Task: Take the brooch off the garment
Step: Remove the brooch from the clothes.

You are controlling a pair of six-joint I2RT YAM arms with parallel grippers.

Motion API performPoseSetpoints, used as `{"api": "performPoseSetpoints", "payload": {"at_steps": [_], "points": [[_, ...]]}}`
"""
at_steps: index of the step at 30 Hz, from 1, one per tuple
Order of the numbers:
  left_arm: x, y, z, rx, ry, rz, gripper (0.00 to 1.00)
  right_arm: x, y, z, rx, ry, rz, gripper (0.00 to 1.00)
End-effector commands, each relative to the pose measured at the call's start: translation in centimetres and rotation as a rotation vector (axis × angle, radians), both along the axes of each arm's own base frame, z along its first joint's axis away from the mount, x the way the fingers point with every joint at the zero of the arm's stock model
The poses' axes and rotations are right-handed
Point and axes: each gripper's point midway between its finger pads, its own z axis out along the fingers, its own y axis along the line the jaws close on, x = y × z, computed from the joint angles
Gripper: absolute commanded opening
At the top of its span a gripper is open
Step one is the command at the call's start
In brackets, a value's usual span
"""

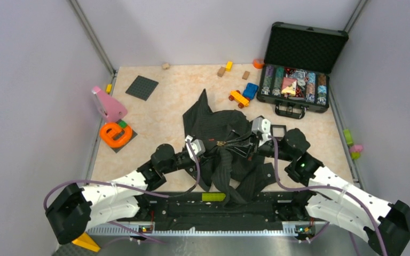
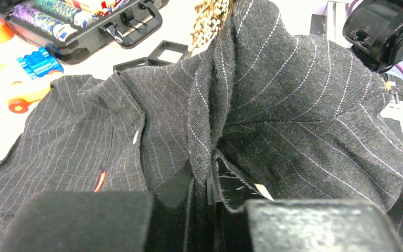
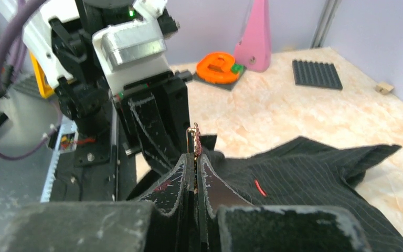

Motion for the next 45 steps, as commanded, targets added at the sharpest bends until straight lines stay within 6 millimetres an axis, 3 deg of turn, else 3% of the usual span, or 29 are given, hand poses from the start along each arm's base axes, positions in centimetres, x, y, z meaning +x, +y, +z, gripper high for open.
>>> {"api": "performPoseSetpoints", "payload": {"at_steps": [1,6,9,17,18,20,22,23,34,39,45], "points": [[0.7,0.3,1.9,0.000,-0.052,0.031,0.03,0.2,-0.5,0.8,-0.093,-0.156,-0.010,0.00],[2.6,1.6,1.9,0.088,-0.077,0.148,0.00,1.5,-1.7,-3.4,-0.375,-0.193,-0.028,0.00],[4.5,2.9,1.8,0.161,-0.107,0.259,0.00,3.0,-2.8,-4.9,-0.504,-0.204,-0.093,0.00],[8.2,3.6,1.3,0.352,-0.196,0.370,0.01,5.1,-2.2,-4.8,-0.690,-0.308,-0.133,0.00],[8.4,3.4,1.2,0.363,-0.202,0.368,0.13,5.3,-2.0,-4.1,-0.703,-0.319,-0.144,0.00],[7.4,2.2,1.6,0.346,-0.214,0.277,0.49,5.9,-2.0,-3.7,-0.734,-0.298,-0.165,0.00],[5.6,0.9,2.6,0.269,-0.226,0.172,0.92,5.6,-1.7,-3.4,-0.744,-0.275,-0.137,0.00],[4.9,0.7,2.8,0.226,-0.228,0.142,0.96,5.2,-1.6,-3.3,-0.750,-0.265,-0.110,0.00],[2.0,0.1,7.8,-0.019,-0.227,0.057,0.99,3.7,-1.9,-3.9,-0.847,-0.078,-0.046,0.00],[2.4,-1.3,7.8,-0.014,-0.227,0.018,0.99,2.6,-0.9,-2.6,-0.772,-0.046,0.003,0.00],[2.1,-2.7,6.2,0.046,-0.234,-0.068,0.98,1.8,-0.4,-1.5,-0.740,-0.021,0.038,0.00]]}}
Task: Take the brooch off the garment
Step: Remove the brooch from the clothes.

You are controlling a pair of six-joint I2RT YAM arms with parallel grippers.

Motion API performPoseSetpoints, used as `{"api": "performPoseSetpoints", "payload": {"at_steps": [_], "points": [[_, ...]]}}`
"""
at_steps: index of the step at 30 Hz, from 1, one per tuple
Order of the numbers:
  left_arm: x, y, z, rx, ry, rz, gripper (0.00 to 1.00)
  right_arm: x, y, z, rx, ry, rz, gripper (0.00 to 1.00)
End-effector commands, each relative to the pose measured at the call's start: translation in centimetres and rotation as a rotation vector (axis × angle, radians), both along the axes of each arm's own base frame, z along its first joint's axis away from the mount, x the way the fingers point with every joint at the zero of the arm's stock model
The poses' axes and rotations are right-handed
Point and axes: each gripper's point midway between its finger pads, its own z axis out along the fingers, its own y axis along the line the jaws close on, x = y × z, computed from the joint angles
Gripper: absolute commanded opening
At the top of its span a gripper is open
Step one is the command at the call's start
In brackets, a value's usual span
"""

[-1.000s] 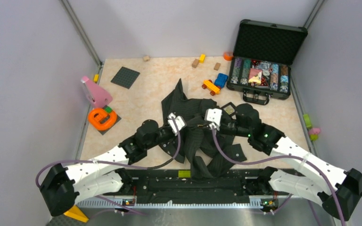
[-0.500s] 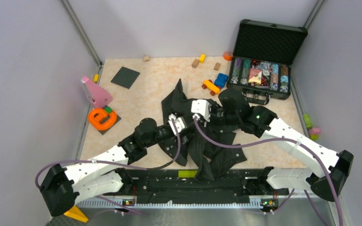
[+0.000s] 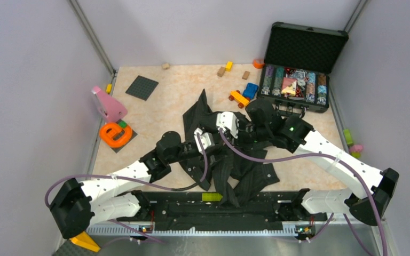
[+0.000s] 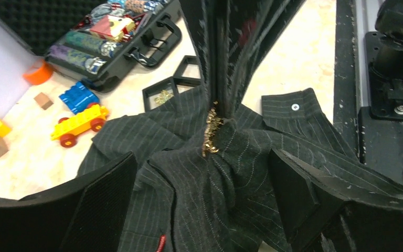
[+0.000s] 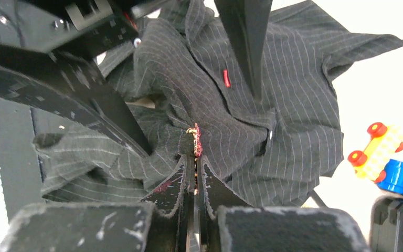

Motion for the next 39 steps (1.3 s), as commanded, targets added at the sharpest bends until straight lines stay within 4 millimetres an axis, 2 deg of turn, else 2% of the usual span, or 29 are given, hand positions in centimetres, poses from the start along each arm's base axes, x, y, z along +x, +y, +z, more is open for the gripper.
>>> {"api": "performPoseSetpoints", "payload": {"at_steps": [1,7,12,14,16,18,19,20,23,24,28,30,33,35,39], "points": [[-0.5,-1.3,2.1,-0.030,-0.058,-0.082,0.98,-1.1,1.3,3.4,0.094,0.007,0.043,0.00],[-0.5,-1.8,1.8,-0.008,-0.053,-0.102,0.93,-1.6,1.6,3.4,0.102,0.042,0.064,0.00],[-0.9,-2.1,1.2,0.036,-0.080,-0.152,0.59,-1.9,2.0,2.9,0.094,0.074,0.080,0.00],[-0.8,-2.1,0.9,0.049,-0.081,-0.154,0.50,-2.1,2.3,3.0,0.104,0.084,0.095,0.00],[-0.8,-2.1,0.5,0.062,-0.081,-0.157,0.31,-2.2,2.4,3.2,0.116,0.080,0.106,0.00],[-0.7,-2.0,0.2,0.074,-0.079,-0.154,0.05,-2.2,2.4,3.5,0.125,0.064,0.112,0.00],[-0.6,-2.0,0.0,0.081,-0.076,-0.148,0.00,-2.2,2.3,3.6,0.125,0.059,0.114,0.00],[-0.5,-1.9,-0.3,0.090,-0.072,-0.142,0.00,-2.1,2.3,3.7,0.127,0.053,0.113,0.01],[-0.5,-1.7,-0.7,0.104,-0.078,-0.140,0.00,-1.6,2.3,4.3,0.146,0.020,0.091,0.29],[-0.5,-1.7,-0.6,0.100,-0.077,-0.135,0.00,-1.4,2.2,4.5,0.158,0.006,0.073,0.34],[-0.7,-1.6,0.0,0.057,-0.083,-0.127,0.00,-0.8,1.6,6.5,0.261,-0.069,-0.005,0.44],[-0.8,-1.6,0.1,0.037,-0.075,-0.125,0.00,-0.6,1.1,6.9,0.319,-0.090,-0.050,0.48],[-1.1,-1.5,0.9,-0.007,-0.059,-0.135,0.00,-1.0,0.2,7.0,0.382,-0.097,-0.074,0.48],[-1.3,-1.4,1.4,-0.043,-0.039,-0.138,0.00,-1.1,-0.3,6.4,0.402,-0.101,-0.092,0.46],[-2.2,-1.4,2.7,-0.108,-0.001,-0.183,0.00,-2.0,-1.0,6.8,0.550,-0.122,-0.125,0.42]]}}
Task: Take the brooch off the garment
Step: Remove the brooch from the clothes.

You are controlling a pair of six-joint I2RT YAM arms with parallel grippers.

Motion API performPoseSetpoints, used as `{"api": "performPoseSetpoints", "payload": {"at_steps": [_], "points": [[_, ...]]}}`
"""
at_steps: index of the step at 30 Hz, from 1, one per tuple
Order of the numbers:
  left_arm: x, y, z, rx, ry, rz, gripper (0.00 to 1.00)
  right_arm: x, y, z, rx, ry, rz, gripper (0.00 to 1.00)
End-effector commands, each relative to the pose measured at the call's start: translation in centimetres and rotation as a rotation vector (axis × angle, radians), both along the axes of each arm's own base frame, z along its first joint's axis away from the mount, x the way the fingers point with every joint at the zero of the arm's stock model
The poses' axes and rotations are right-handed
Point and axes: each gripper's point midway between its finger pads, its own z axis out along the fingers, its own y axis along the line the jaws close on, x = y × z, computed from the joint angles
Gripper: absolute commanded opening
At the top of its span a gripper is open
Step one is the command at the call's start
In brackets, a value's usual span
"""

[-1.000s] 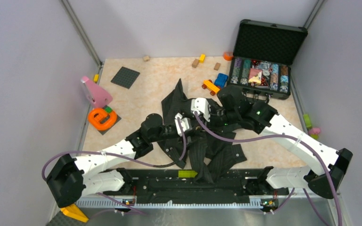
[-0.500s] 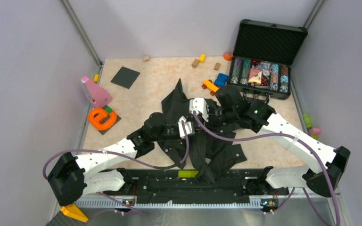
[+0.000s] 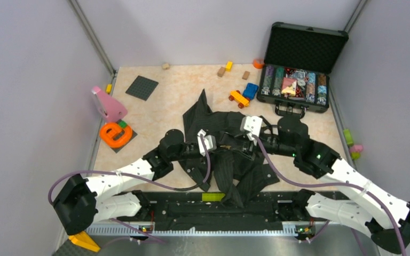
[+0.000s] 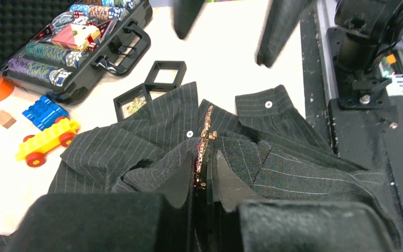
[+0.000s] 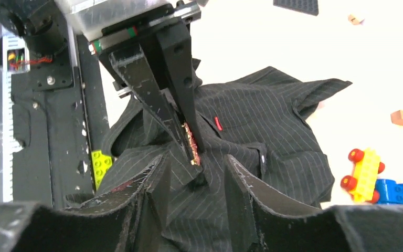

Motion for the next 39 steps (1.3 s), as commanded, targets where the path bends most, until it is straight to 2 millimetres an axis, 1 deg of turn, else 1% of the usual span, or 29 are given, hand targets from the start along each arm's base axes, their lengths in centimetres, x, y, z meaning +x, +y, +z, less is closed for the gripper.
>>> {"api": "performPoseSetpoints", "payload": {"at_steps": [1,3,6,9,11,16,19,22,24,28,32,34,37,39], "points": [[-1.2,-0.3,4.4,-0.160,0.004,-0.061,0.00,-0.1,-0.1,2.1,0.226,-0.032,-0.057,0.41],[-1.5,-0.3,4.8,-0.175,0.044,-0.076,0.00,-0.5,-0.3,2.2,0.298,-0.032,-0.058,0.41],[-1.5,0.0,5.7,-0.216,0.109,-0.081,0.00,-0.9,-0.5,1.2,0.341,-0.017,-0.061,0.40],[-2.0,0.2,6.6,-0.262,0.173,-0.132,0.00,-0.9,-0.9,1.6,0.410,-0.043,-0.082,0.39],[-2.2,0.2,6.6,-0.259,0.185,-0.158,0.00,-0.8,-1.0,2.1,0.448,-0.053,-0.090,0.38],[-2.6,-0.1,6.0,-0.217,0.201,-0.199,0.00,-0.4,0.3,2.8,0.443,-0.022,-0.056,0.36],[-2.7,-0.2,5.7,-0.209,0.210,-0.209,0.01,-0.1,1.1,3.5,0.474,0.023,-0.050,0.33],[-2.7,-0.1,5.9,-0.221,0.204,-0.206,0.01,0.0,1.9,3.3,0.449,0.047,-0.028,0.32],[-2.8,0.0,6.1,-0.223,0.200,-0.207,0.01,0.1,2.0,2.9,0.431,0.058,-0.027,0.27],[-2.8,-0.1,6.0,-0.217,0.201,-0.211,0.01,-0.1,2.1,2.8,0.437,0.059,-0.016,0.17],[-2.8,-0.1,6.1,-0.216,0.197,-0.213,0.03,-0.3,2.2,2.7,0.428,0.070,-0.004,0.00],[-2.8,0.0,6.2,-0.217,0.189,-0.213,0.04,-0.2,2.3,2.5,0.412,0.078,-0.003,0.00],[-2.8,0.1,6.1,-0.208,0.177,-0.205,0.10,0.1,2.1,2.3,0.400,0.097,-0.032,0.00],[-2.8,0.3,6.3,-0.214,0.165,-0.196,0.16,0.1,2.0,1.9,0.389,0.114,-0.036,0.00]]}}
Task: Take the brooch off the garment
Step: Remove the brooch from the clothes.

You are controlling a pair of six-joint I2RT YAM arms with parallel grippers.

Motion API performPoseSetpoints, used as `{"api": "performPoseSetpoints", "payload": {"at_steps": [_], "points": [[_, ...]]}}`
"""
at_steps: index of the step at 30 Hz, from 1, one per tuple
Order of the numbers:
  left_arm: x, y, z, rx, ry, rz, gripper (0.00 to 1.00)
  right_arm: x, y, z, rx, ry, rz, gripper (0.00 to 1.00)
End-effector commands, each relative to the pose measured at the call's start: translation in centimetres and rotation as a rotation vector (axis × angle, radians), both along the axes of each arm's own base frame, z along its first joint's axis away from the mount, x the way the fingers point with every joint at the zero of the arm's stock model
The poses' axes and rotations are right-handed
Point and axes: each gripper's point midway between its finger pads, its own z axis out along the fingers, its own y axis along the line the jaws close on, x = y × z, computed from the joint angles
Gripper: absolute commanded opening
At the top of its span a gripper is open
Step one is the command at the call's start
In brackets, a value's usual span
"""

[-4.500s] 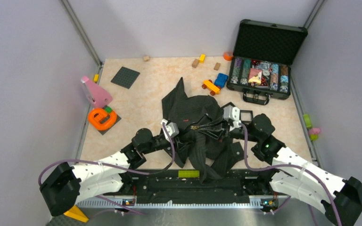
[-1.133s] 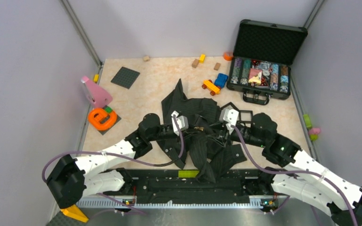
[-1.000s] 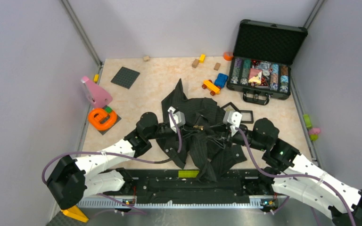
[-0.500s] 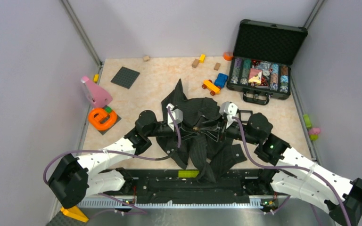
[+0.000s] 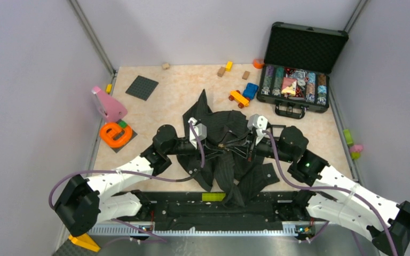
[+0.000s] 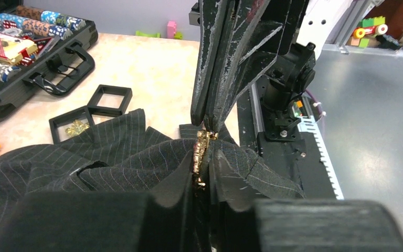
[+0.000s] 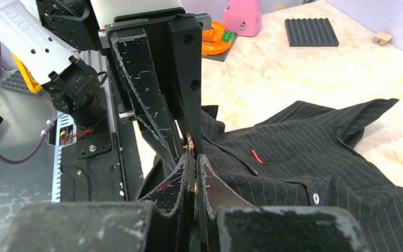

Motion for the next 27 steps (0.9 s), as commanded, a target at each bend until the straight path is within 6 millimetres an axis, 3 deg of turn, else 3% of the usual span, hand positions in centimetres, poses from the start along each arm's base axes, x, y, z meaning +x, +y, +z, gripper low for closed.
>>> {"api": "performPoseSetpoints", "payload": {"at_steps": [1,3,10,14,18,27], "points": [[-0.2,0.1,3.3,-0.067,-0.098,-0.004,0.21,0.5,-0.3,2.5,0.038,-0.013,-0.019,0.00],[0.0,0.3,3.4,-0.073,-0.103,0.017,0.33,0.6,-0.4,2.3,0.035,0.010,-0.026,0.00],[0.7,0.9,3.2,-0.060,-0.145,0.082,0.44,0.8,-0.5,2.5,0.058,0.079,-0.040,0.00],[0.6,1.0,2.1,-0.003,-0.184,0.060,0.58,1.1,-0.3,2.8,0.072,0.122,-0.047,0.00],[1.2,1.0,1.5,0.035,-0.198,0.081,0.59,1.0,0.2,3.2,0.062,0.157,-0.028,0.00],[2.2,0.8,1.9,0.036,-0.207,0.123,0.49,0.9,0.9,2.6,0.051,0.190,0.002,0.00]]}}
